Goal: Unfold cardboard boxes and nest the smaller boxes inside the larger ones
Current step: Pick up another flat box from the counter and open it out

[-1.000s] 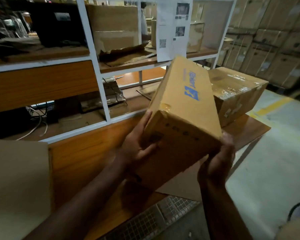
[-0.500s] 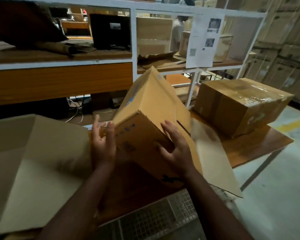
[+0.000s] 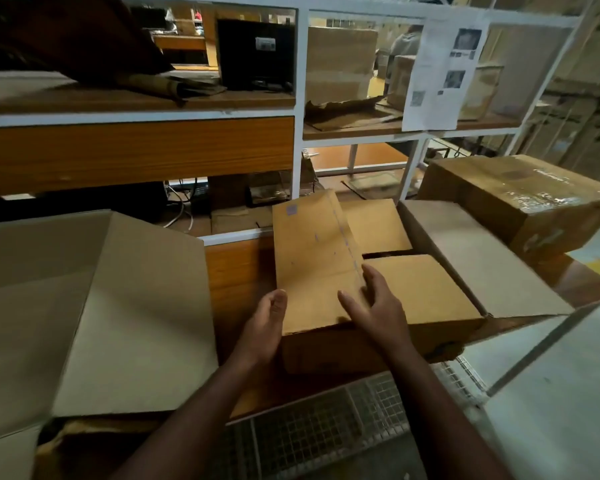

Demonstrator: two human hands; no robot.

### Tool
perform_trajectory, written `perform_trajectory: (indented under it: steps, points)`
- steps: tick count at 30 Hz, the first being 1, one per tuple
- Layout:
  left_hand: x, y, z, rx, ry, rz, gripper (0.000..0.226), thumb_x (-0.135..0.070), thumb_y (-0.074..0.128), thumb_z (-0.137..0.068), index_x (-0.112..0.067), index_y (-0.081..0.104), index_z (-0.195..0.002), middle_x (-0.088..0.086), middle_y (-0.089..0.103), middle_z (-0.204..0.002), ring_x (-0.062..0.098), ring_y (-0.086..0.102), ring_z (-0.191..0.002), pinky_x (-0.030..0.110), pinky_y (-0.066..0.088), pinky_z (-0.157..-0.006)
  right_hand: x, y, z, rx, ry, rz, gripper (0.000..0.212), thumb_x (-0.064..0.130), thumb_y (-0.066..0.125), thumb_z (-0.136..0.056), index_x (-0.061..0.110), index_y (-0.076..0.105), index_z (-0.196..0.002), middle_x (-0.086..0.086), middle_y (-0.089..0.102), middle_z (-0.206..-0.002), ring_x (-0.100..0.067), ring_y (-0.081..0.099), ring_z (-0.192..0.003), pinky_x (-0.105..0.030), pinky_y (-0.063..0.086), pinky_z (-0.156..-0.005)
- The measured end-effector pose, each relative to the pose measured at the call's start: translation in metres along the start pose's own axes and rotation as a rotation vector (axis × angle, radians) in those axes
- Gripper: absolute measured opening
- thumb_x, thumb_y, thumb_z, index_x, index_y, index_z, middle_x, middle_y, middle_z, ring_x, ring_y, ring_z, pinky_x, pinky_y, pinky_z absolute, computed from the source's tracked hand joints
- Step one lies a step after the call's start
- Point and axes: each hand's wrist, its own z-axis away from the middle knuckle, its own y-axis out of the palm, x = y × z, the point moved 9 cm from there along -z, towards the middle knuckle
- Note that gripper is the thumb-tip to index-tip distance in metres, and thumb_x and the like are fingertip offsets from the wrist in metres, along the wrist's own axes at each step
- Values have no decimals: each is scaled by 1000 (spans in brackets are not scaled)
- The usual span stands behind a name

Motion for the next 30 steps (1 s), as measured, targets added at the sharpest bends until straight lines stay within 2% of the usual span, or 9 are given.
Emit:
perform_trajectory:
  steps: [3,6,10,12,15,21,23,27,30]
  points:
    - [-12,6,-11,1,30,-37,91,-83,44,-85,-32,29,-160,2,43,-160,20,49,-135,40,49,-102,-17,-8,-4,-103,42,-80,83,31,78,-95,31,31,-164,-2,32,-172,-29,42,-150,-41,51,-108]
    - [-20,10,-24,-25,48,-135,93,-75,61,-85,-36,24,-161,-1,31,-167,22,41,-146,51,47,-110,-37,-19,-8,-172,274,-419,68,29,72,-100,30,38,-158,-8,44,-165,-30,51,-143,-36,59,-80]
    - [-47,18,-42,-113,120,-234,81,-67,61,-91,-33,32,-159,-5,15,-172,23,34,-150,48,43,-112,-9,-28,-1,-131,131,-639,55,24,71,-101,40,45,-147,4,66,-146,-15,68,-126,-40,62,-97]
    - [-72,17,-49,-144,137,-167,85,-78,56,-85,-36,36,-157,-4,20,-171,24,31,-152,54,39,-115,26,-22,5,-8,-91,-686,67,20,69,-101,42,35,-155,11,53,-158,-5,60,-135,-28,58,-99]
    - [-120,10,-51,-193,200,-26,89,-89,48,-77,-41,41,-151,-1,29,-168,28,37,-149,59,40,-113,59,9,0,236,-249,-735,79,16,57,-103,35,12,-165,11,24,-174,-8,44,-151,-32,50,-112]
    - [-226,-6,-11,-352,619,-481,53,-48,53,-94,-26,59,-142,-7,31,-168,9,16,-157,44,8,-127,66,69,-22,662,-216,-423,46,37,38,-115,42,32,-160,15,37,-165,17,40,-139,-10,37,-110]
    - [-231,-5,-10,-329,556,-699,52,-54,50,-95,-26,63,-136,-3,44,-161,14,24,-155,46,0,-127,64,83,-28,731,-277,-297,51,45,40,-113,38,33,-164,12,37,-168,7,39,-146,-22,34,-119]
    - [-213,-11,-8,-307,227,-1035,60,-63,50,-99,-31,50,-149,2,49,-157,29,27,-154,50,28,-120,50,105,-37,833,-294,-148,60,58,44,-107,43,29,-164,2,38,-170,-17,39,-153,-47,38,-123]
    - [-173,-25,-28,-178,6,-1511,75,-80,41,-90,-30,49,-146,2,55,-149,28,38,-147,60,8,-125,34,114,-45,897,-369,77,71,59,51,-103,47,18,-165,-2,38,-168,-23,42,-149,-49,42,-119]
